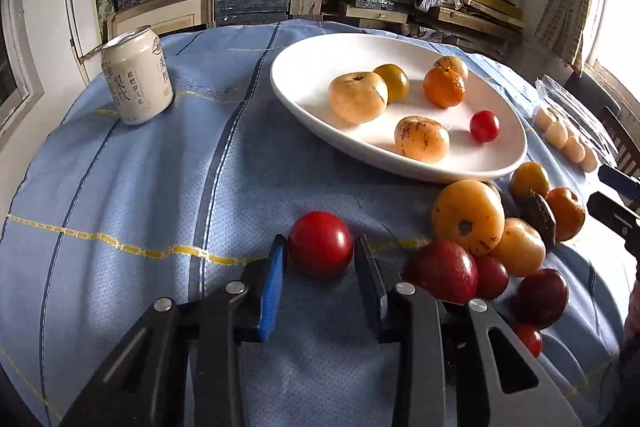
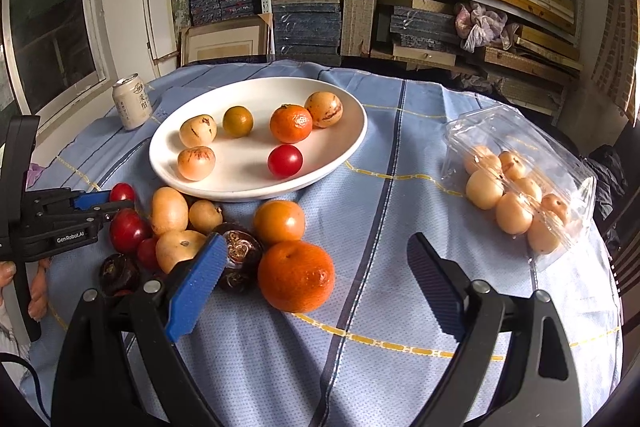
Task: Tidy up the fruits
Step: 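Move the left tool to a red tomato and close on it while the right tool approaches a large mandarin, then lift the red tomato with the left tool while the right tool grasps the large mandarin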
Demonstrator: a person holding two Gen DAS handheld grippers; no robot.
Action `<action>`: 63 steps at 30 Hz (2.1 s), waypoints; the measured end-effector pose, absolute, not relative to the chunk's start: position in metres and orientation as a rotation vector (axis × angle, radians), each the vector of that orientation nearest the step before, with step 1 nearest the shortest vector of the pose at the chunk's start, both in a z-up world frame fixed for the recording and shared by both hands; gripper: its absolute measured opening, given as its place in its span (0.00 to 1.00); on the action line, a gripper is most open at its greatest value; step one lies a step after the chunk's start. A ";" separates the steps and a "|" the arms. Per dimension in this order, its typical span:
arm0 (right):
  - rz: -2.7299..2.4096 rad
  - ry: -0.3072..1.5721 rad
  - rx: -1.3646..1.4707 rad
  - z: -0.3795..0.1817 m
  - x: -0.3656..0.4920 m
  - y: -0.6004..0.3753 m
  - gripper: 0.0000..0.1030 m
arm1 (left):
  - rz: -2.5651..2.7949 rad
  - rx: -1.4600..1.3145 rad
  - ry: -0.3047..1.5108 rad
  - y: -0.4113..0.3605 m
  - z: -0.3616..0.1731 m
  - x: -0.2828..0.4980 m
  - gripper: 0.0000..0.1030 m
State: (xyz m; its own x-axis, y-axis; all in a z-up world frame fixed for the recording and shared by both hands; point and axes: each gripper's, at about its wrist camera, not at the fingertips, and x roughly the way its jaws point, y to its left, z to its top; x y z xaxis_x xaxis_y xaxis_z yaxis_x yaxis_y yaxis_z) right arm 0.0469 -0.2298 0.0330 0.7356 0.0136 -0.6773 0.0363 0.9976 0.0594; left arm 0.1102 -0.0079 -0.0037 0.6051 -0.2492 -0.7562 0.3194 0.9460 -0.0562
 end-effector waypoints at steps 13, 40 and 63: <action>0.064 0.733 -0.014 0.037 0.038 -0.216 0.86 | -0.288 0.121 0.841 -0.009 0.001 0.105 0.31; 0.073 0.858 -0.001 -0.004 0.056 -0.224 0.46 | -0.316 0.095 0.825 -0.003 0.009 0.097 0.31; 0.062 0.725 0.169 0.055 0.063 -0.253 0.45 | -0.269 0.105 0.778 -0.014 0.040 0.119 0.31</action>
State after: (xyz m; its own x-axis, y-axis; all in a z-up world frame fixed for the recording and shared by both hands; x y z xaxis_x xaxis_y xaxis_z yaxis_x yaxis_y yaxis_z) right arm 0.0632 -0.2529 0.0549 0.7475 0.1148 -0.6542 0.0024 0.9845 0.1755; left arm 0.1195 -0.0135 0.0403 0.6804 -0.2007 -0.7048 0.2778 0.9606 -0.0053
